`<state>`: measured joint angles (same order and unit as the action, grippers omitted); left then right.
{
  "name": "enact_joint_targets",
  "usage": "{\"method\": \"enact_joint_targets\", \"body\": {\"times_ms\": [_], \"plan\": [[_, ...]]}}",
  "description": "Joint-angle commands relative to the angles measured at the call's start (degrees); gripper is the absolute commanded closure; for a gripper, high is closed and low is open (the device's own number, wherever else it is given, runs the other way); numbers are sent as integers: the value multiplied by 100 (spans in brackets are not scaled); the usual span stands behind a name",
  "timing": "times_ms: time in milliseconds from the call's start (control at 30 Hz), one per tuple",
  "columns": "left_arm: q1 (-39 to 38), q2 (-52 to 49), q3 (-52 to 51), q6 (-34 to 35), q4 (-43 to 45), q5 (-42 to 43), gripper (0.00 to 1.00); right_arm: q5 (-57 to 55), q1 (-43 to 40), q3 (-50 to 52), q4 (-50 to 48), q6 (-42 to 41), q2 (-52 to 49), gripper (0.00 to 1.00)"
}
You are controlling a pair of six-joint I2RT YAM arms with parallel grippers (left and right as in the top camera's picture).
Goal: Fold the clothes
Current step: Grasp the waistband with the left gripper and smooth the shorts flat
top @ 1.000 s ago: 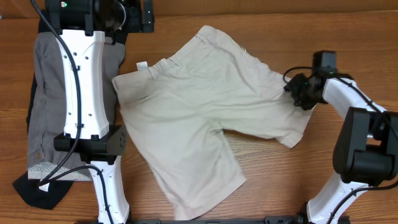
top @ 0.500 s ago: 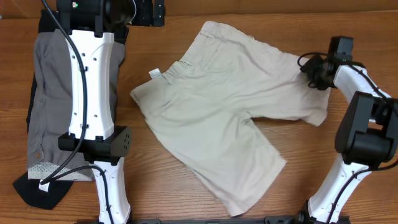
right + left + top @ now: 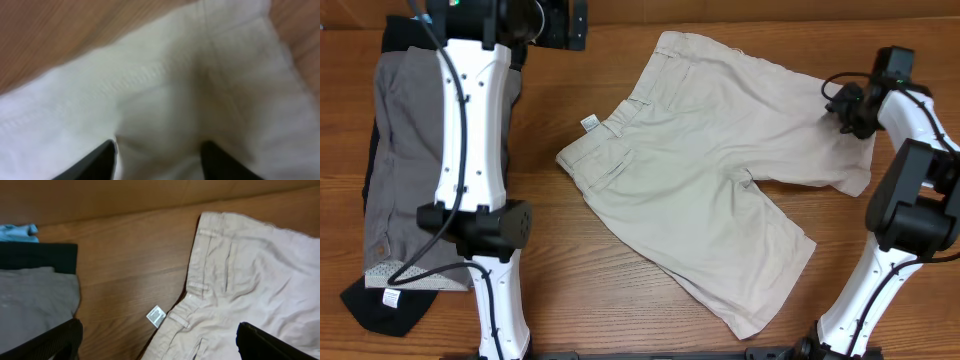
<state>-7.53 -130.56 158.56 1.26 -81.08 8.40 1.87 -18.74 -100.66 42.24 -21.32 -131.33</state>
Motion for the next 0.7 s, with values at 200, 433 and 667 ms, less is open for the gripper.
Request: {"method": "enact_joint_targets", "body": {"times_ms": [200,433,667], "plan": [[-192,-767,-835,-887,295,94,0,302,-308,-1453,2527,422,-426,20],[-516,-1410,-835,-1366,313,127,0,903,-192,-2531,3598,420,-199,13],[-686,-1950,-835,-1572,356,223,0,981,55,-3178,4129,422,472,11]]}}
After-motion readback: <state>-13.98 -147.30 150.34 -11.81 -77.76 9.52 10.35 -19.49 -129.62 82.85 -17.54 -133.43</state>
